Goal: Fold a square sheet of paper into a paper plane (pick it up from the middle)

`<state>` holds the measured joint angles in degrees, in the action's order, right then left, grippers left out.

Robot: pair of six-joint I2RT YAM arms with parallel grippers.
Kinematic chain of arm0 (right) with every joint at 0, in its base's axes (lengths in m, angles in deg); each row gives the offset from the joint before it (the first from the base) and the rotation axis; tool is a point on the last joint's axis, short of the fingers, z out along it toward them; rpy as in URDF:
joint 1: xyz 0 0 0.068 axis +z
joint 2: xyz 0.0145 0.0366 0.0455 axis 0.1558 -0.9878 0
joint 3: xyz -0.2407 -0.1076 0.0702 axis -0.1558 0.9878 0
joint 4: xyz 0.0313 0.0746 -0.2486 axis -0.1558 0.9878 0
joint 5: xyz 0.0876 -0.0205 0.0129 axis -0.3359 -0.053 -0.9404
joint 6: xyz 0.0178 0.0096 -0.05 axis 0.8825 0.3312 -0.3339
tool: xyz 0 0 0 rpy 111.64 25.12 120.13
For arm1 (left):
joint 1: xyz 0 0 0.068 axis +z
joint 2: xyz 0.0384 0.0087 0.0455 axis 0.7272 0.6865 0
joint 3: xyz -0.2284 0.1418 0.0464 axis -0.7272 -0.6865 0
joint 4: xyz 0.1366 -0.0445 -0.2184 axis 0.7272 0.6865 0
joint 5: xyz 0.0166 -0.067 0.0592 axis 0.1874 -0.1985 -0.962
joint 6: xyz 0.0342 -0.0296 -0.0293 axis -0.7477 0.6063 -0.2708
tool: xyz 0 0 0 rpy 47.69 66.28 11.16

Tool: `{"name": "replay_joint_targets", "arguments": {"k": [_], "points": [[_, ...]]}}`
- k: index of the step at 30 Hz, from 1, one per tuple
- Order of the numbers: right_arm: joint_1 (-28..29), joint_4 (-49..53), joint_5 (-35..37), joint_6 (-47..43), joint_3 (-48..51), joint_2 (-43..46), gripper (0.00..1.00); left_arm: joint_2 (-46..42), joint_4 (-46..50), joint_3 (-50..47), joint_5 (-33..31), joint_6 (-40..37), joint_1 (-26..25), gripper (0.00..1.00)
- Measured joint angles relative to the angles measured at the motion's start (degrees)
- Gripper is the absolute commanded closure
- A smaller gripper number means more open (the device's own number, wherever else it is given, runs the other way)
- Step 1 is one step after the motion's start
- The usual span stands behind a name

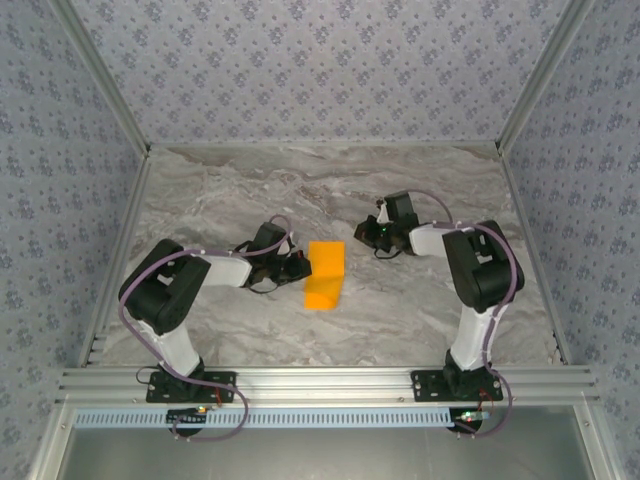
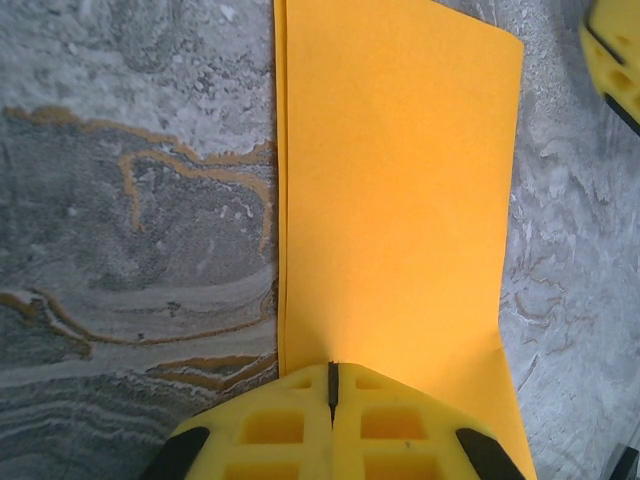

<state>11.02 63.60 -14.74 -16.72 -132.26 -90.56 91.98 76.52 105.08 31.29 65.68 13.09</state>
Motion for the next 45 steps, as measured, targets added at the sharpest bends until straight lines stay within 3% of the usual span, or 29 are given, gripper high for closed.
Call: {"name": "replay_joint_targets", "arguments": {"k": [6,11,19,25,34,45], "points": [[9.60,0.04,-1.62,0.59,3.37,4.72,1.00,0.00,0.04,0.02,-0.24,-0.02,-0.11,1.00],[12.98,0.55,-3.43,2.51,6.21,3.80,1.00,-0.04,0.59,0.24,-0.70,-0.15,-0.26,1.00],[13.90,-3.32,-5.51,4.83,11.67,4.31,1.00,-0.07,2.01,0.96,-1.29,-0.13,-0.44,1.00],[12.39,-6.58,-5.75,4.81,20.79,10.82,1.00,-0.11,3.54,1.70,-2.19,-0.13,-0.74,1.00],[12.76,2.73,-3.43,2.54,21.40,20.83,1.00,-0.74,4.98,2.51,-2.80,-0.17,-0.96,1.00],[18.97,-5.09,-2.60,4.07,15.47,9.46,1.00,-0.74,5.90,3.04,-3.02,-0.63,-1.03,1.00]]}}
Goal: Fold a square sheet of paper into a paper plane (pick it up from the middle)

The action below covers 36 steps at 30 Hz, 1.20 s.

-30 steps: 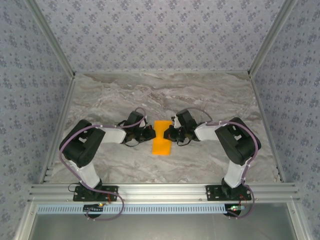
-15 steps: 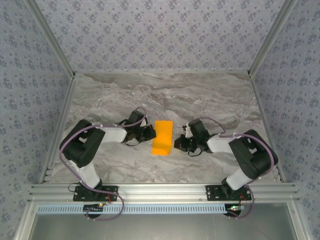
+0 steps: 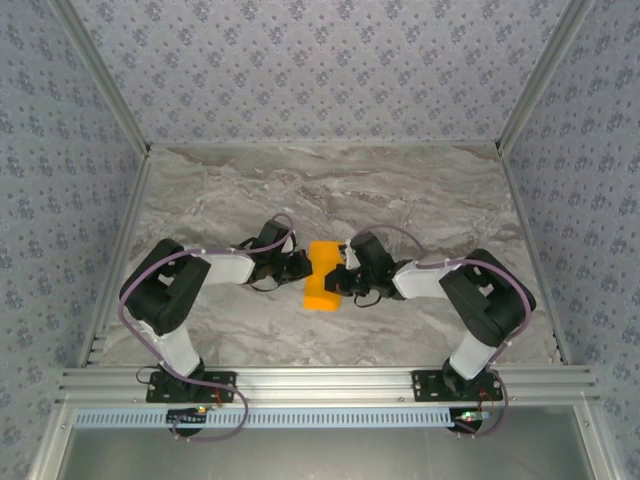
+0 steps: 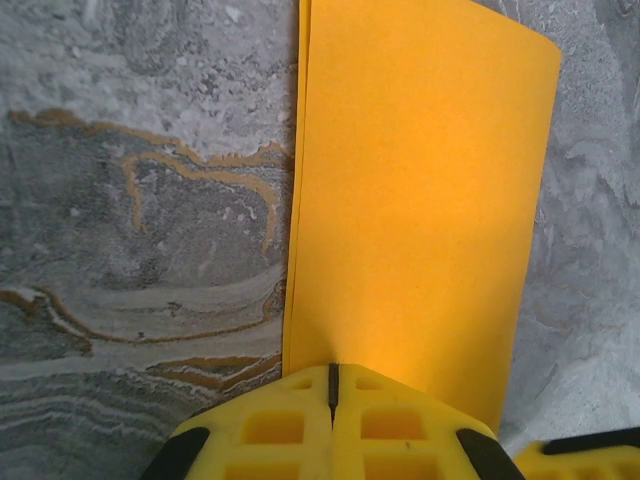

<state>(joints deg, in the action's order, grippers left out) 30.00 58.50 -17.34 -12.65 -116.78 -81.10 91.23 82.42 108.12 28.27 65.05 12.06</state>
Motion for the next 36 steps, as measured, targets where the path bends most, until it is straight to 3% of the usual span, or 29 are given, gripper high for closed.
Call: {"name": "replay_joint_targets", "arguments": {"k": [7,15,20,25,29,36], "points": [[0.26,-5.29,0.00,0.52,4.48,-0.09,1.00,-0.13,-0.11,-0.13,-0.04,0.00,0.00,1.00],[1.05,-9.88,0.63,0.50,14.05,6.71,1.00,-0.74,-0.28,-0.46,-1.14,0.00,-0.42,1.00],[1.40,-4.57,0.42,-0.22,15.98,11.63,1.00,-1.77,0.42,-0.98,-3.08,-0.20,-0.39,1.00],[1.42,7.41,1.20,-2.62,11.21,15.82,1.00,-2.34,2.05,-0.37,-4.72,-1.22,-0.39,1.00],[-0.04,9.64,2.56,-4.07,3.56,15.45,1.00,-2.38,4.55,1.16,-5.68,-3.82,-0.22,1.00],[-6.69,7.72,4.13,-4.61,-5.77,4.50,1.00,-2.32,9.42,4.00,-7.30,-13.09,0.85,1.00]]}}
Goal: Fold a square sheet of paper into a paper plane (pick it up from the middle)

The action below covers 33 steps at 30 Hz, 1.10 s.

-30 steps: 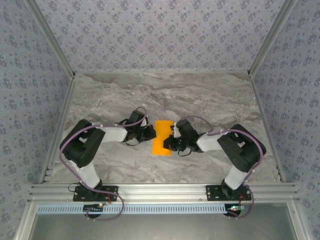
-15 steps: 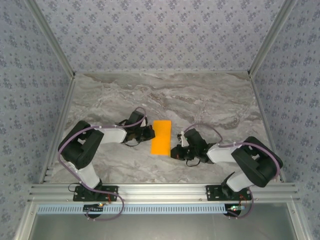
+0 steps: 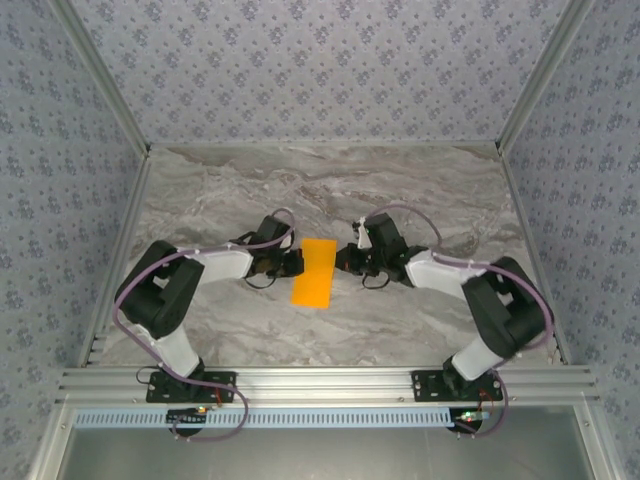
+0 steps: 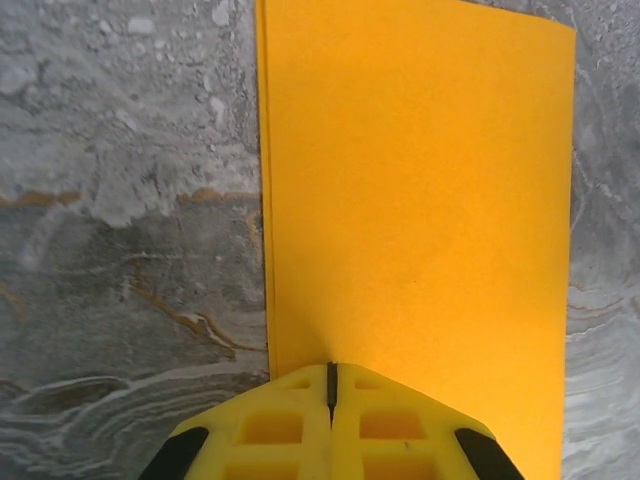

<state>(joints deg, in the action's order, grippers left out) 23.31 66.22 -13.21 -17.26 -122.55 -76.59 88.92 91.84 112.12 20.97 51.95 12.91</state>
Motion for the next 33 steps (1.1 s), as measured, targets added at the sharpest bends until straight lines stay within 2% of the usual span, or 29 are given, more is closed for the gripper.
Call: {"name": "replay_joint_targets", "arguments": {"k": [5,7,10,12,18,27,33], "points": [[-1.40,0.00,-1.68,-0.35,-5.27,-9.66,1.00,-1.05,2.45,0.37,0.59,-3.15,0.59,1.00],[-1.38,-0.04,-2.71,-0.55,-6.47,-11.30,1.00,-2.89,2.89,-0.72,0.98,-2.71,0.70,0.97],[-1.38,-0.33,-4.26,-0.76,-7.37,-12.35,1.00,-7.63,2.36,-3.91,1.68,-0.37,0.74,0.88],[-1.38,-0.50,-5.29,-1.03,-7.72,-12.92,1.00,-11.52,1.84,-6.45,2.12,2.19,0.72,0.86],[-1.38,-0.59,-7.28,-2.01,-8.15,-15.26,1.00,-17.55,-3.78,-11.78,5.29,9.99,-1.16,0.87],[-1.38,-1.55,-8.90,-2.03,-8.33,-16.33,1.00,-12.35,-13.57,-12.46,9.97,17.31,-7.54,0.99],[-1.36,-2.64,-9.53,-2.01,-8.28,-16.33,1.00,-6.08,-15.13,-10.38,10.47,18.53,-9.16,1.00]]}}
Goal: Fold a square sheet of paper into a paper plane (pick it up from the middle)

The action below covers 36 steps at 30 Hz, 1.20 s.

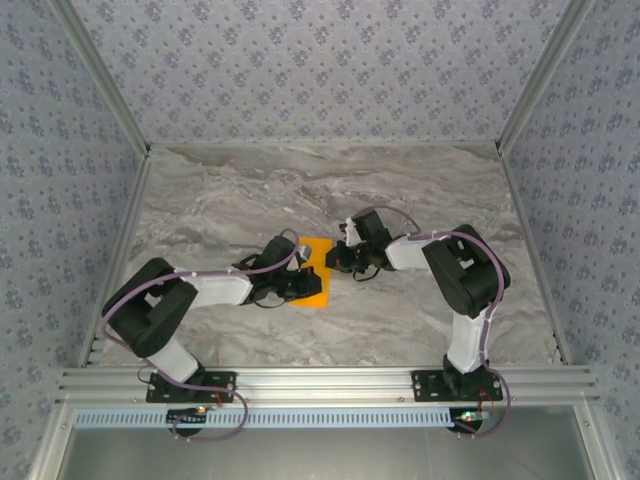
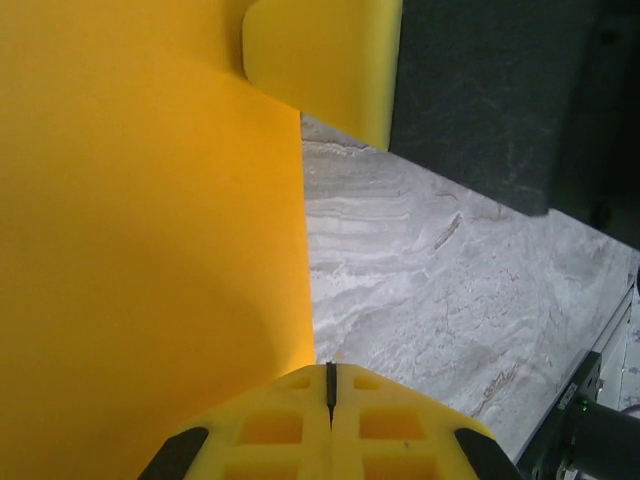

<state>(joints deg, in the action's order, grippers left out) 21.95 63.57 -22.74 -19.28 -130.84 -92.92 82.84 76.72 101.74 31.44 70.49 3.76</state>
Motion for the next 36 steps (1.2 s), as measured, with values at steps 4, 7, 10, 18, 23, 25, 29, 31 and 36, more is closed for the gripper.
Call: {"name": "replay_joint_targets", "arguments": {"k": [4,7,10,18,23,25,29,31,36], "points": [[0.24,-0.66,-0.48,0.00,0.44,0.00,1.00,1.68,-1.99,0.31,0.63,0.72,0.00,1.00],[0.35,-0.83,-0.81,0.00,0.96,0.00,1.00,1.79,-2.82,0.33,0.81,0.72,-0.07,1.00],[0.35,-0.83,-1.22,0.00,1.05,0.00,1.00,1.92,-3.39,0.44,0.81,0.72,-0.26,1.00],[0.35,-1.20,-1.70,-0.02,1.07,0.00,1.00,5.16,-3.58,0.92,0.76,0.72,-0.31,1.00],[0.35,-1.18,-1.73,-0.48,1.05,-0.13,1.00,5.73,-3.19,0.96,0.72,0.70,-0.31,1.00],[0.33,-1.11,-1.86,-0.94,0.96,-0.50,1.00,5.73,-2.93,1.01,0.68,0.70,-0.31,1.00],[-0.26,0.13,-3.06,-1.62,-0.35,-1.44,1.00,5.73,-2.05,1.33,0.46,0.70,-0.31,1.00],[-0.81,1.14,-4.35,-1.77,-1.27,-2.19,1.00,5.70,-1.66,1.46,0.33,0.70,-0.31,1.00],[-2.43,2.71,-6.03,-1.81,-3.78,-3.96,1.00,5.53,-1.14,1.51,0.26,0.70,-0.28,1.00]]}}
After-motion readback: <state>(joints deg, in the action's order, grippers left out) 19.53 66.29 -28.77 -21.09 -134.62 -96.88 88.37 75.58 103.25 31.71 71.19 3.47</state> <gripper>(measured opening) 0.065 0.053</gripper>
